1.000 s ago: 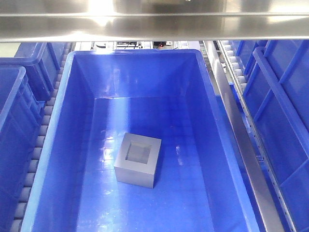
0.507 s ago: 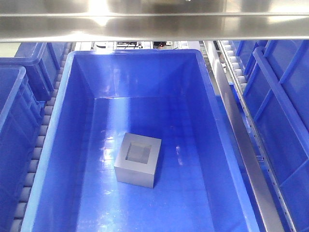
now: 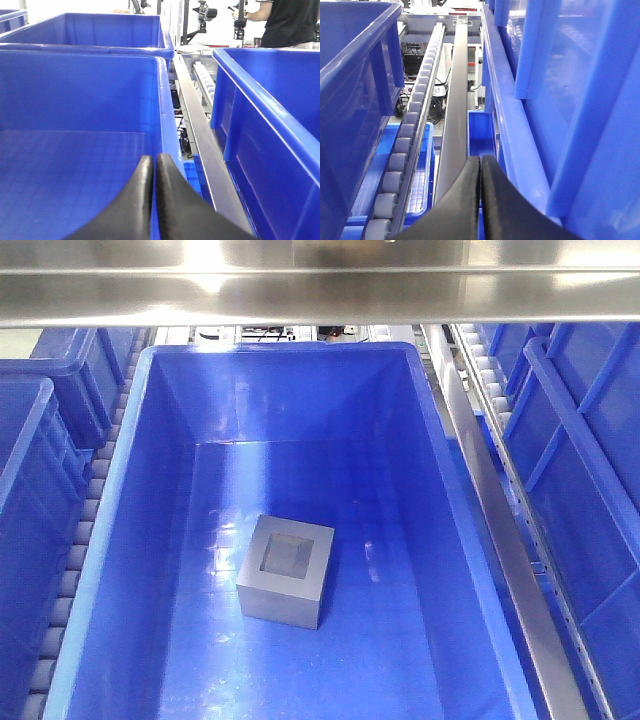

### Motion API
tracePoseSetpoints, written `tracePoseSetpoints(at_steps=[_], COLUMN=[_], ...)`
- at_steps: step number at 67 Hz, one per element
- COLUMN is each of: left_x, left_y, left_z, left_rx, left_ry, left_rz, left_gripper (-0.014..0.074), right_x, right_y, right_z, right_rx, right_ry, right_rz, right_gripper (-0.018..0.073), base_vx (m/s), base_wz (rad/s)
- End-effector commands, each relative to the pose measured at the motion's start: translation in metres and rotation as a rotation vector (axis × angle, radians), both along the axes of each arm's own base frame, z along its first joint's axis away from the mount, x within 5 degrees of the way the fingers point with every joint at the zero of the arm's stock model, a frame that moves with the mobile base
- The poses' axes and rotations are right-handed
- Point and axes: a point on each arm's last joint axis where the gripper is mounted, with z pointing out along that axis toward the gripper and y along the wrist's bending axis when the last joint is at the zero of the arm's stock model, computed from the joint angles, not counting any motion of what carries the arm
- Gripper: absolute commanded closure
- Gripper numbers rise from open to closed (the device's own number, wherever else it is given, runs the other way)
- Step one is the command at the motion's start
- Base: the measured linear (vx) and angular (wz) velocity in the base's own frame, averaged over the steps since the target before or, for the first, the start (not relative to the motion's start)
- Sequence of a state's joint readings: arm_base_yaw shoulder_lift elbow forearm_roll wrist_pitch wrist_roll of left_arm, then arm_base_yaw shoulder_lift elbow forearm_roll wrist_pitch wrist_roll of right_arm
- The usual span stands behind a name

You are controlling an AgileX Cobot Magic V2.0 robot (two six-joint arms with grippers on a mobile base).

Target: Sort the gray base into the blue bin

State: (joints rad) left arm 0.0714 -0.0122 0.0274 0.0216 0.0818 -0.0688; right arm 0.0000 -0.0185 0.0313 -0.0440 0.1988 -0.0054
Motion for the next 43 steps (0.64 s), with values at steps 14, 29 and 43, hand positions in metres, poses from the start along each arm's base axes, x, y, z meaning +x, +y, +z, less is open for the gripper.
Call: tracePoseSetpoints(at_steps=[14, 29, 43], left_x=[-0.0021, -0.0021, -0.0021], left_y=[-0.0003, -0.0002, -0.0002], left_z=[0.0112, 0.0112, 0.0112], left_rx=[-0.008, -0.007, -0.007], left_ry=[-0.1, -0.1, -0.1], left_rz=[-0.001, 0.0, 0.0], left_gripper=[0.0603, 0.0603, 0.0603], right_x=[0.0003, 0.0003, 0.0003], right_y=[-0.0001, -0.0001, -0.0001], right_z=[0.0053, 0.0053, 0.0053], right_rx=[-0.015, -0.015, -0.015], right_ry=[-0.077, -0.077, -0.077], right_rz=[-0.002, -0.002, -0.002], right_gripper=[0.0564, 0.0564, 0.0564], base_vx=[0.0, 0.0, 0.0], base_wz=[0.0, 0.0, 0.0])
